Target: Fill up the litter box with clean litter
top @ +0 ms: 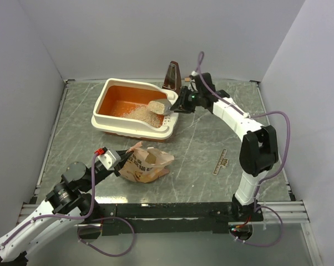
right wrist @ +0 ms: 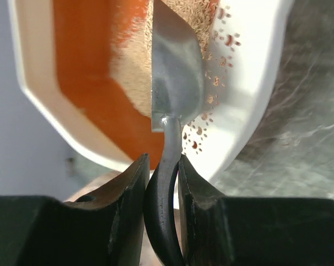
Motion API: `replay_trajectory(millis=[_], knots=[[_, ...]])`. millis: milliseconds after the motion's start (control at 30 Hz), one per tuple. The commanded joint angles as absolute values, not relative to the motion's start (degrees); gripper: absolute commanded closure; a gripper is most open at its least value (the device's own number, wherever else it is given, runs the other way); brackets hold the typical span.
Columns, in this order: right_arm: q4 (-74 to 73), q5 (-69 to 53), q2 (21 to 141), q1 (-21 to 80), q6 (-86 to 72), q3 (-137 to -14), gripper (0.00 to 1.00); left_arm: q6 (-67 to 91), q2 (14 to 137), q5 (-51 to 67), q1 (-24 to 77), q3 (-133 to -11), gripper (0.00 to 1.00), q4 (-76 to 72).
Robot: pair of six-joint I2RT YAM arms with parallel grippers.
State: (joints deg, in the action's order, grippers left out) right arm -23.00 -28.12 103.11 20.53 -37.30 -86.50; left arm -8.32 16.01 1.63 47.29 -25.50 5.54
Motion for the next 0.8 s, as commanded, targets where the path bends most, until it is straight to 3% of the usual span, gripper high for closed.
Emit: replay_trajectory(millis=[0,200,267,567,767], knots=[[-33.7,-15.8,102.7,25.9,-25.1,-97.7,1.00,-8.9,15.2,1.4,47.2,-27.2,0.99,-4.0],[-44.2,7.7,105.4,34.2,-12.7,-106.3,1.00,-9.0,15.5,1.2,47.2,-27.2,0.99,-4.0],[-39.6,15.1,103.0,38.6,-8.9,-103.3,1.00,-9.0,15.3,1.2,47.2,-27.3,0.99,-3.9],[-39.7,13.2,97.3,40.6,-7.8,-101.9,1.00,-9.0,15.1,1.1,47.2,-27.3,0.99,-3.9],[-41.6,19.2,95.5,42.9,-5.0,-103.0,1.00,-9.1,14.9,1.1,47.2,-27.3,0.99,-3.8]])
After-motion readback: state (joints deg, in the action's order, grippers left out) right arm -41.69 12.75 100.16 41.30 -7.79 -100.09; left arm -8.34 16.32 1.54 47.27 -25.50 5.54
